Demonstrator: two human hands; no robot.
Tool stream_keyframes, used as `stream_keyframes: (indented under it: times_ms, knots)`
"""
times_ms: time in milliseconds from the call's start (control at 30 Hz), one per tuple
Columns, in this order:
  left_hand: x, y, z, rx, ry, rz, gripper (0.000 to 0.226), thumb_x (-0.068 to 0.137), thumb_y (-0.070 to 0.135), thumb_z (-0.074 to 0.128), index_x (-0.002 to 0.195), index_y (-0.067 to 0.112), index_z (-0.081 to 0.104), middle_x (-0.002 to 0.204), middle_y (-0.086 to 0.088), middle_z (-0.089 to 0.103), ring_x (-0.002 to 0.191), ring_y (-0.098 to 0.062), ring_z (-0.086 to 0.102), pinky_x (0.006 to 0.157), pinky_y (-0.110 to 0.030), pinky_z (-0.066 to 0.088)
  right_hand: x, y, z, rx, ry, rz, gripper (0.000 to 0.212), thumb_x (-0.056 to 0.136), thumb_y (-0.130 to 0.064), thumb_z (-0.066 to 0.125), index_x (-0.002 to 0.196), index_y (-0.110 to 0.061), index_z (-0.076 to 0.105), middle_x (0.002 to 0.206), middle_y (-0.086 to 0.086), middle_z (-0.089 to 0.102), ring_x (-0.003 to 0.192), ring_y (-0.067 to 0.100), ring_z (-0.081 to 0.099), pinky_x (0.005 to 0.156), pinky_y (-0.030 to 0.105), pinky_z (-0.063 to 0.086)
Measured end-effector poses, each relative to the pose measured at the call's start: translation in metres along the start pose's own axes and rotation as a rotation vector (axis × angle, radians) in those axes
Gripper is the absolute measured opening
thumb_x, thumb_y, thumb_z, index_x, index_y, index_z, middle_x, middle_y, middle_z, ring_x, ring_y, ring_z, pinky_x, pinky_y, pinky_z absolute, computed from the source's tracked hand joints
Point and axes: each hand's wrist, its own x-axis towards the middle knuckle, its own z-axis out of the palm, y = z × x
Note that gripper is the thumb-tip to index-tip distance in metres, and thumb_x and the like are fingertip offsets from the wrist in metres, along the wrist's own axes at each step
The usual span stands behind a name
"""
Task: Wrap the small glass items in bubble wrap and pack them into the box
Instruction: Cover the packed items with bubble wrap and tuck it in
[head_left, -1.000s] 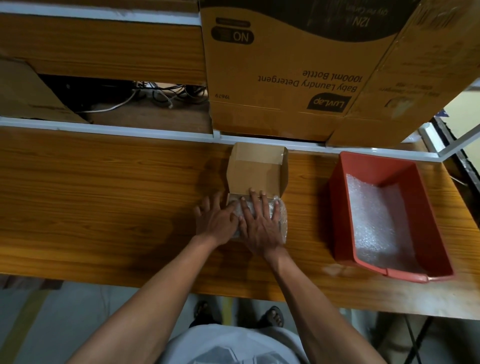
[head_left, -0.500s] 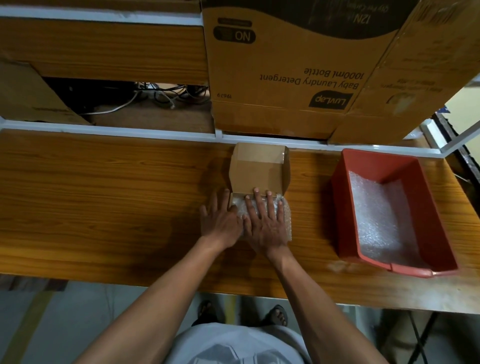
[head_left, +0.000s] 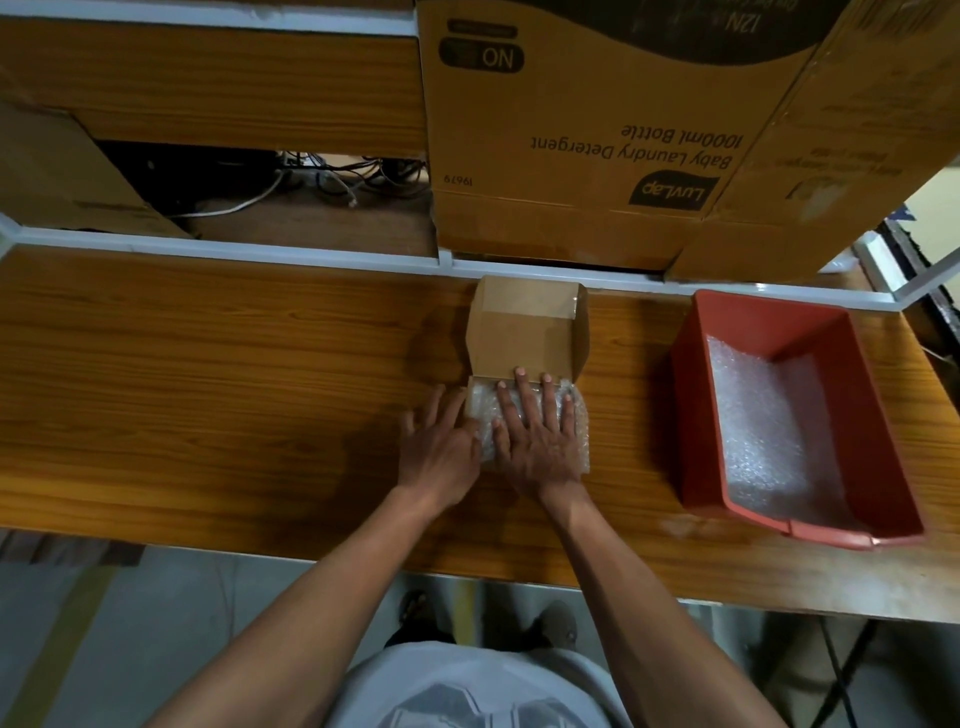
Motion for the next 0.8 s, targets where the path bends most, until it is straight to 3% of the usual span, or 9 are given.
stream_keyframes:
  times_ms: [133,233,367,500,633,800]
  knots:
    - [0.006,-0.003,-0.003,0.009,-0.031,0.041,0.04,0.106,0.045,0.041,0.139,0.033,0.06,0.175,0.004,0.01,0.161,-0.032,-0.006,0.12,-0.063,0.02,0.0,0.0,0.001,-0.003,-0.015,0.0,0.065,0.108,-0.056,0.007,0.168,-0.032,-0.003,0.174,-0.001,-0.021,0.16,0.034,-0.021,0.128,0.06,-0.005]
    - [-0.003,-0.003,-0.005,0.067,0.072,0.089,0.037,0.104,0.042,0.046,0.133,0.027,0.063,0.166,0.0,0.031,0.156,-0.03,0.015,0.113,-0.057,0.03,0.001,0.0,0.001,0.011,-0.025,0.017,0.065,0.108,-0.056,0.006,0.168,-0.033,-0.006,0.173,-0.002,-0.024,0.159,0.033,-0.024,0.128,0.06,-0.006]
    - [-0.021,-0.014,0.009,0.064,0.201,0.188,0.039,0.104,0.046,0.034,0.124,0.027,0.062,0.142,0.004,0.055,0.141,-0.022,0.038,0.103,-0.049,0.034,0.002,-0.001,0.0,0.004,-0.022,0.031,0.065,0.108,-0.055,0.005,0.168,-0.032,-0.007,0.173,-0.002,-0.024,0.159,0.034,-0.024,0.128,0.06,-0.007]
    - [-0.018,-0.026,0.013,0.037,0.184,0.241,0.047,0.106,0.05,0.029,0.124,0.032,0.069,0.149,0.008,0.053,0.151,-0.022,0.03,0.109,-0.053,0.032,0.002,0.0,0.004,0.005,-0.012,0.034,0.066,0.107,-0.056,0.006,0.168,-0.033,-0.003,0.175,-0.002,-0.019,0.16,0.034,-0.021,0.128,0.061,-0.004]
    - [-0.01,-0.031,0.003,0.06,0.14,0.298,0.038,0.107,0.049,0.041,0.118,0.032,0.073,0.153,0.007,0.049,0.154,-0.024,0.024,0.109,-0.055,0.031,0.004,-0.001,0.005,-0.002,-0.037,0.052,0.066,0.107,-0.058,0.004,0.168,-0.035,-0.008,0.174,-0.004,-0.024,0.159,0.033,-0.025,0.128,0.06,-0.007]
    - [-0.019,-0.039,0.012,0.064,0.273,0.453,0.028,0.103,0.041,0.052,0.121,0.025,0.066,0.127,0.005,0.064,0.13,-0.023,0.047,0.094,-0.047,0.037,0.003,-0.003,0.002,0.01,-0.046,0.062,0.066,0.106,-0.058,0.002,0.168,-0.036,-0.007,0.173,-0.005,-0.025,0.159,0.031,-0.026,0.128,0.058,-0.01]
